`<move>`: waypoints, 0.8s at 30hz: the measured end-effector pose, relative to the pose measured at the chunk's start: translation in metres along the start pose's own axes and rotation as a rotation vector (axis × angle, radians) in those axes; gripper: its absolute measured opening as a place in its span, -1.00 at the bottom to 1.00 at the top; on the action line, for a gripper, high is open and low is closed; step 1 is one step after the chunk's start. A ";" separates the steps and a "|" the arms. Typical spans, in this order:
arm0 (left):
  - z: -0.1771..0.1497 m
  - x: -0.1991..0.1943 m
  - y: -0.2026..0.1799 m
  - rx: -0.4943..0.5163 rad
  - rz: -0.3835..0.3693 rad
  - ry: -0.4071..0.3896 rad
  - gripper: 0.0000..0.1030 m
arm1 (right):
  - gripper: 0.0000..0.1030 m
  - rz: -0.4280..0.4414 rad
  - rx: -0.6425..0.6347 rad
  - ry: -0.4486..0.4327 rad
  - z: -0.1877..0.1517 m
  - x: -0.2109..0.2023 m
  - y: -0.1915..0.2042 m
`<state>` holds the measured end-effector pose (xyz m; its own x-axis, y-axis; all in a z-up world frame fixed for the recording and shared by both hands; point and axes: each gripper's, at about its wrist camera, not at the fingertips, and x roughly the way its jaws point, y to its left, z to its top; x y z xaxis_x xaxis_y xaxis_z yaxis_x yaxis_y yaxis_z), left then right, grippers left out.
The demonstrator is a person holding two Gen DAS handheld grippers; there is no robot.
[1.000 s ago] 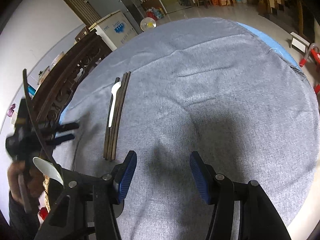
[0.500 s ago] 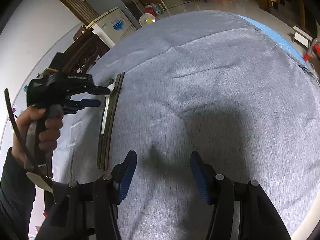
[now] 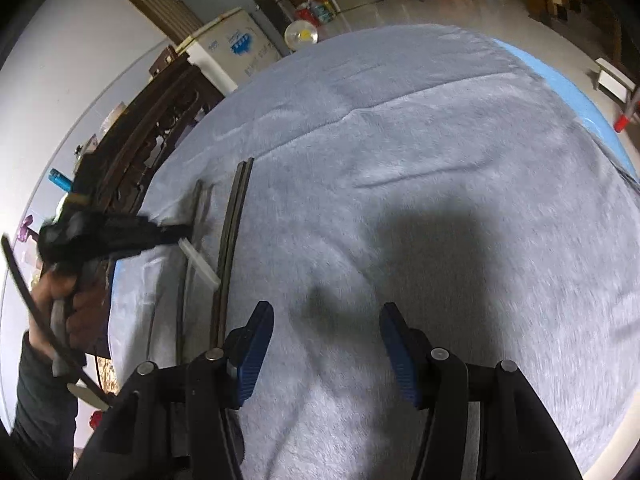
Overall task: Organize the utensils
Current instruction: 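Move the left tool to the second white spoon and grasp it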
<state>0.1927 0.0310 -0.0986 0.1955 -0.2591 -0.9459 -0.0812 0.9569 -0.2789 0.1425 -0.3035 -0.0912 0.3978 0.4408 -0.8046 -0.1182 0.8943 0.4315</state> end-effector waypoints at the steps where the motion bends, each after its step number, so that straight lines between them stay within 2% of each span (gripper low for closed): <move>1: -0.003 0.000 0.006 0.006 -0.015 0.017 -0.77 | 0.15 0.004 -0.007 0.012 0.004 0.003 0.002; 6: -0.004 -0.003 0.036 -0.056 -0.047 0.022 -0.77 | 0.15 0.022 -0.022 0.077 0.023 0.025 0.017; 8: -0.003 -0.010 0.047 -0.071 -0.061 0.000 -0.77 | 0.15 0.015 -0.039 0.081 0.026 0.027 0.023; 11: -0.004 -0.010 0.056 -0.088 -0.041 -0.006 -0.77 | 0.15 0.007 -0.063 0.094 0.031 0.031 0.030; 16: -0.004 -0.006 0.067 -0.104 -0.053 0.011 -0.77 | 0.15 -0.015 -0.071 0.120 0.041 0.042 0.034; 17: -0.004 -0.005 0.068 -0.118 -0.058 0.018 -0.66 | 0.15 -0.016 -0.076 0.124 0.042 0.044 0.035; 19: -0.001 0.001 0.060 -0.143 -0.089 0.017 -0.27 | 0.15 -0.017 -0.085 0.130 0.044 0.047 0.038; 22: 0.001 0.003 0.057 -0.166 -0.107 0.004 -0.14 | 0.15 -0.016 -0.088 0.137 0.045 0.051 0.040; 24: 0.002 0.007 0.056 -0.186 -0.102 0.009 -0.14 | 0.15 -0.016 -0.088 0.143 0.045 0.054 0.040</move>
<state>0.1918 0.0829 -0.1201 0.2033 -0.3557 -0.9122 -0.2406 0.8850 -0.3987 0.1996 -0.2474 -0.0988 0.2676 0.4269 -0.8638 -0.1945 0.9020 0.3855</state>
